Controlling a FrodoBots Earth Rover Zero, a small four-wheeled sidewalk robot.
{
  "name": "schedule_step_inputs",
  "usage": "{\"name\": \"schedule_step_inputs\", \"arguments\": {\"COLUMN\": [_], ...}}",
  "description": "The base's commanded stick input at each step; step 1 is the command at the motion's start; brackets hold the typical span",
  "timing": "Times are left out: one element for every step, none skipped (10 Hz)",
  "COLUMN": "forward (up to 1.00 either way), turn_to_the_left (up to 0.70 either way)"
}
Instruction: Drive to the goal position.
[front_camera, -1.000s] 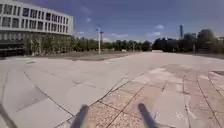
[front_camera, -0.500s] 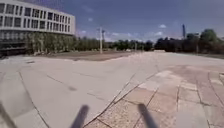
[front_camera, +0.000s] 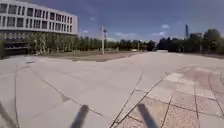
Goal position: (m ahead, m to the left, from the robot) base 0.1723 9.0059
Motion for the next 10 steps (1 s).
{"name": "schedule_step_inputs", "arguments": {"forward": [0.70,0.70,0.70,0.70,0.70,0.70,0.70,0.70,0.70,0.70], "turn_to_the_left": [0.00,0.00,0.00,0.00,0.00,0.00,0.00,0.00,0.00,0.00]}}
